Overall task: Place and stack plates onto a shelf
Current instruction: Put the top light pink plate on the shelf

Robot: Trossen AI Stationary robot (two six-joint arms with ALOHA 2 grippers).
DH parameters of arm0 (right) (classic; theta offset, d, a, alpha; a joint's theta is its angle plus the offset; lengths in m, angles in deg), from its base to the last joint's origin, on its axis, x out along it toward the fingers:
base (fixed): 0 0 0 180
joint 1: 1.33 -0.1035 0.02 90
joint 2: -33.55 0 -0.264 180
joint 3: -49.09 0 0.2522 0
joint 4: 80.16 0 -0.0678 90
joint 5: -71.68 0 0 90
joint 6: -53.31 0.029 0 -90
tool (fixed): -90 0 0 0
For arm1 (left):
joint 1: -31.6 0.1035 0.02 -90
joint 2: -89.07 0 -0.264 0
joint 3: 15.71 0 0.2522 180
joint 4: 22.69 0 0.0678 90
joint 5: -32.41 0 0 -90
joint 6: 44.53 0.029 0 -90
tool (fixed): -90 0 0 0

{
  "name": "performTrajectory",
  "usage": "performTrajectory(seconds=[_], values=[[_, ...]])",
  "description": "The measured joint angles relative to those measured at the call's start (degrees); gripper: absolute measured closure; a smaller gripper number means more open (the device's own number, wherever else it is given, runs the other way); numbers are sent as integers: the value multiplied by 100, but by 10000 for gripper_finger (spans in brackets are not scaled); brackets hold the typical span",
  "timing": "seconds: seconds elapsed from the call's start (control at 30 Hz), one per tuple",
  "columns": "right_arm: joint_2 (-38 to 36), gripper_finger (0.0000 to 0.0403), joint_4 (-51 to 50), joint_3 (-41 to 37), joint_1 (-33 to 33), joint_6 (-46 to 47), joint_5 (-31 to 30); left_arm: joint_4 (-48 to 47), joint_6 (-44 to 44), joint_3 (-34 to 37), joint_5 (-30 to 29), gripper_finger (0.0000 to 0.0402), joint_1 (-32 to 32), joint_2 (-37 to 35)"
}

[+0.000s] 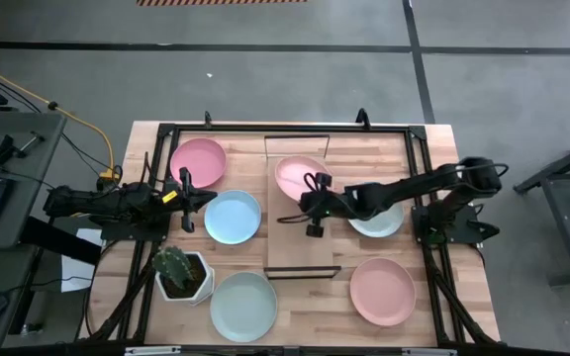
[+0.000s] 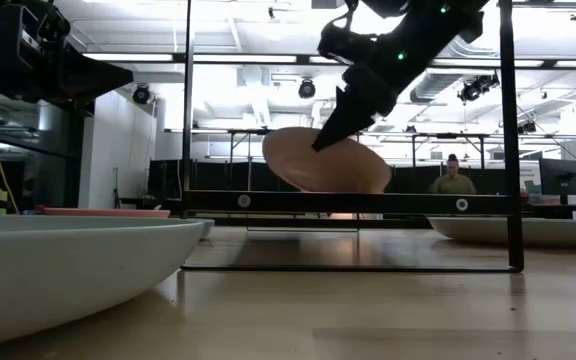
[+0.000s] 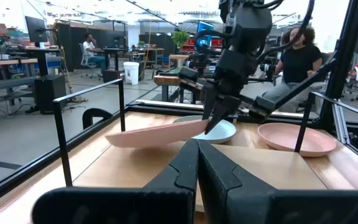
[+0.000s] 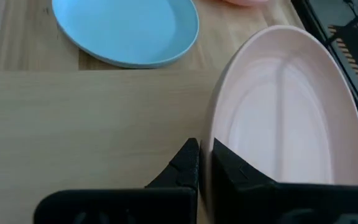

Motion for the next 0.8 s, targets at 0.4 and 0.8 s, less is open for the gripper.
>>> performTrajectory(seconds=[0.4, 0.8], values=[[376, 403, 467, 0, 357, -430, 652, -2, 0, 1, 0, 401, 1, 0], [501, 402, 515, 0, 506, -393, 533, -2, 1, 0, 0, 401, 0, 0]])
